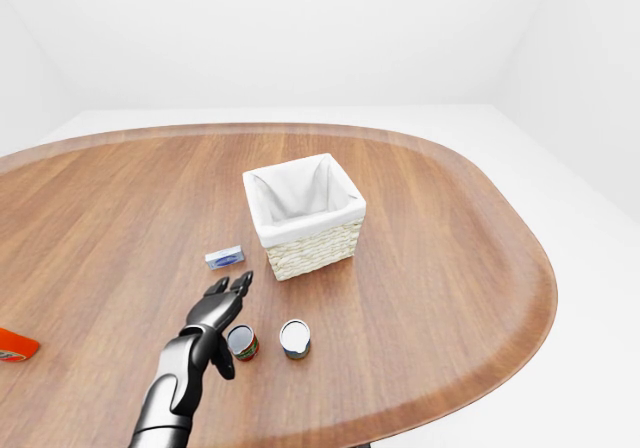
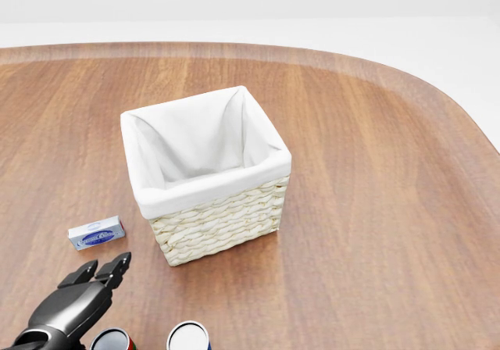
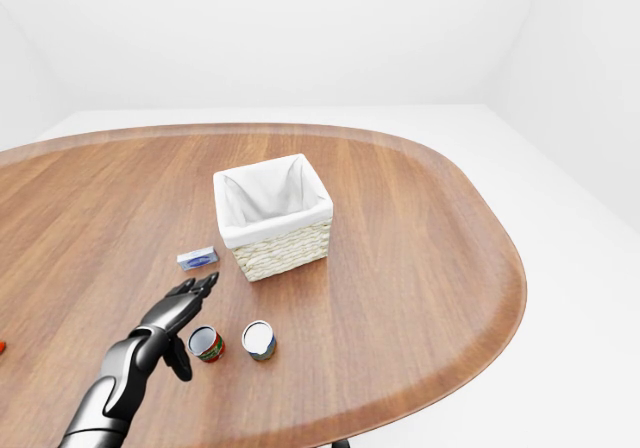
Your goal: Pick up the tomato sauce, and put it in the basket.
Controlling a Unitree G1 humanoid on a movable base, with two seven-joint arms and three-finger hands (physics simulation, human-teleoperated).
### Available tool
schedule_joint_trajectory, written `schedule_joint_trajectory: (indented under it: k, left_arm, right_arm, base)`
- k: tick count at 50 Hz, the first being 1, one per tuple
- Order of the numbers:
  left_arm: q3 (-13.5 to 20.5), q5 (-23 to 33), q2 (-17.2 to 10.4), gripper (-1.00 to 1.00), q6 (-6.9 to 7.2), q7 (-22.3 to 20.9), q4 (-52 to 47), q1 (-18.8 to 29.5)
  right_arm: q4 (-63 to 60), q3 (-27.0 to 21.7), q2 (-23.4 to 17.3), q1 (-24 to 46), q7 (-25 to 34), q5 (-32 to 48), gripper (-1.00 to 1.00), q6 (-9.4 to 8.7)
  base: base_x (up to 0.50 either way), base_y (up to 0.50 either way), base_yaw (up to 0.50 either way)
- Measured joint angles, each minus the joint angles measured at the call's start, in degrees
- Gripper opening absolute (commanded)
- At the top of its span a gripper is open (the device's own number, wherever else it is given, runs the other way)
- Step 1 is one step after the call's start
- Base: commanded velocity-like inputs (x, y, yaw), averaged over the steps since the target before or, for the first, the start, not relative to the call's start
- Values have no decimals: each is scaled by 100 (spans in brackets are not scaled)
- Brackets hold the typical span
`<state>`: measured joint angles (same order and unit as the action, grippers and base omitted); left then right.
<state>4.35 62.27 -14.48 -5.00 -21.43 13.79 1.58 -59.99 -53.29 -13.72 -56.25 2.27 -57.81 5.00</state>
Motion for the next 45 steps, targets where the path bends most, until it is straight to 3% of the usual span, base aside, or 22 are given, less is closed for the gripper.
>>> schedule_joint_trajectory:
  k: [6,25,45]
  left_arm:
    - [-83,15,-16,100,0,95,246,71]
    - [-141,-228,63,100,0,-228,40,-140]
    - [-214,-186,55,100,0,-128,324,-65]
  right_arm:
    - [0,33,-5,-16,-11,21,100,0]
    - [0,6,36,24,22,17,100,0]
    - [0,-118,53,94,48,-59,100,0]
  base:
    - [0,0,0]
    - [0,0,0]
    - [0,0,0]
